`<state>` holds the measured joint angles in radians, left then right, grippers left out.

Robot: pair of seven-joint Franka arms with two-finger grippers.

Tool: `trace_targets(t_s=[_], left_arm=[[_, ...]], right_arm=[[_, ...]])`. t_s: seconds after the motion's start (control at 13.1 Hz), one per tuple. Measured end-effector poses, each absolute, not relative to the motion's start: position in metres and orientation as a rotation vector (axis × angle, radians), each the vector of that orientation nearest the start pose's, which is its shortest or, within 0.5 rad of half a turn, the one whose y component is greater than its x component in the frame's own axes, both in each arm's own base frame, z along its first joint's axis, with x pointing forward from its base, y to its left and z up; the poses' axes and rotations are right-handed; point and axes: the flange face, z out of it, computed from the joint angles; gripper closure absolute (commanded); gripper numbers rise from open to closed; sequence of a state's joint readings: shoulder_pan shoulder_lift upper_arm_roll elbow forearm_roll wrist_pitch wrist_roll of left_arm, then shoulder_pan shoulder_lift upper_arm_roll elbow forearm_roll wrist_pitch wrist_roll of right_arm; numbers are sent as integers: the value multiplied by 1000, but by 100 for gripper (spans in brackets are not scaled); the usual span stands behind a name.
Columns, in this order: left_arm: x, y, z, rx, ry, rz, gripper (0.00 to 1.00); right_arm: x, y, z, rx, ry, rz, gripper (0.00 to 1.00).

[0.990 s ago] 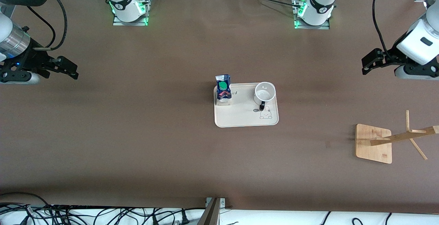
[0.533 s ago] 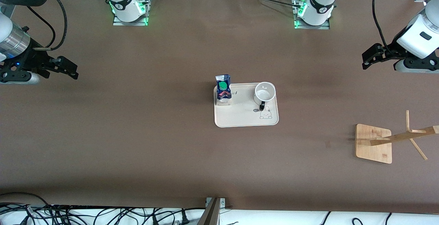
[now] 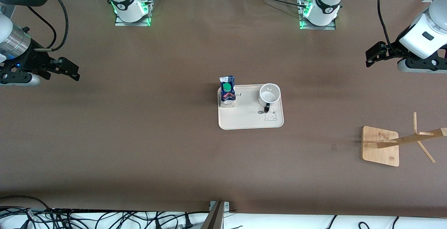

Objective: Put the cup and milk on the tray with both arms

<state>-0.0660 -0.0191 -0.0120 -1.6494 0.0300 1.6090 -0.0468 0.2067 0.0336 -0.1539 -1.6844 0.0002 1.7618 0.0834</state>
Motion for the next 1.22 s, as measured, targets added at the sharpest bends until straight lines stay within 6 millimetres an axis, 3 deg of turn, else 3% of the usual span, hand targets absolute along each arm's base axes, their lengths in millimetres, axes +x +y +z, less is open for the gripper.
trace_targets(t_s=[1.22], left_arm=[[556,-43,605,-3104,60,1,0]], right_arm=[[577,32,568,-3142,48,-70,0]])
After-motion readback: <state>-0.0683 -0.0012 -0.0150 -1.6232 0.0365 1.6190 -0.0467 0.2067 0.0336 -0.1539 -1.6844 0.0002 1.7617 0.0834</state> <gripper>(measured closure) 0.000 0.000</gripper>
